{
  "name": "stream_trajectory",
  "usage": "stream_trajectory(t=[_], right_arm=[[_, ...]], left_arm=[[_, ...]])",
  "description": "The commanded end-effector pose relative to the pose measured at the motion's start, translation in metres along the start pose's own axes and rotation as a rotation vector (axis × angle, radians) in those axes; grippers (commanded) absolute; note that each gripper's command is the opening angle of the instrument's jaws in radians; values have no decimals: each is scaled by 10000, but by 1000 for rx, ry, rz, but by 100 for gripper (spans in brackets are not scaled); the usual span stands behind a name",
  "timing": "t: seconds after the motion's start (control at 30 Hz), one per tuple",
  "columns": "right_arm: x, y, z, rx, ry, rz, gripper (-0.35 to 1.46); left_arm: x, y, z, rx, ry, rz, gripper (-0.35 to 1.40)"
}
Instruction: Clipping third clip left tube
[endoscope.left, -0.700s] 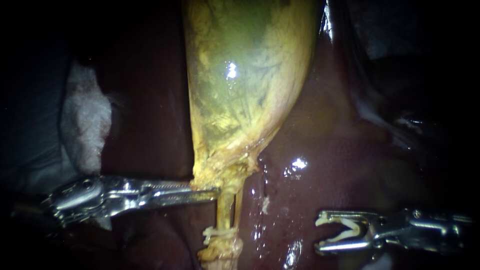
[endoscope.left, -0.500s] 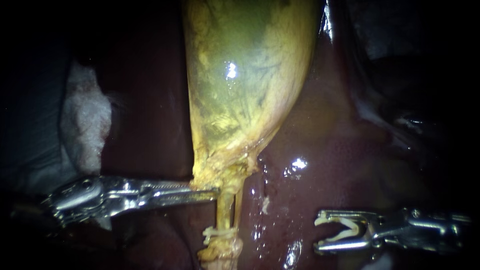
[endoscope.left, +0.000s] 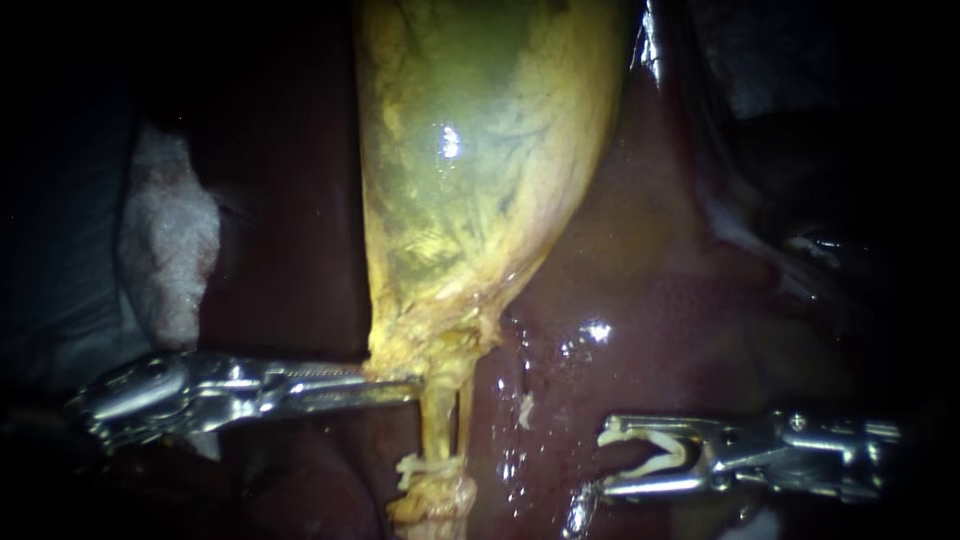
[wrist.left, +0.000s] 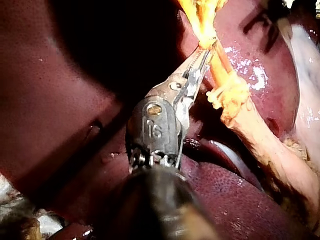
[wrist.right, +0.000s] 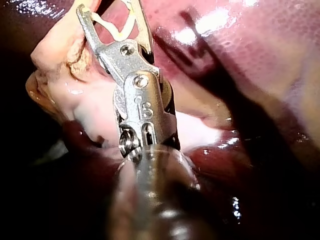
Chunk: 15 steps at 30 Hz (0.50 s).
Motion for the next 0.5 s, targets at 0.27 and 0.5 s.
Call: stream_trajectory(t=[0.27,0.5], right_arm=[[6,2,20,-6,30,4,52],[10,3,30,-10,38,5,52]], left_arm=[[11,4,-30,5,-1,-4,-35],[7,12,-41,4,-15,-8,-35]])
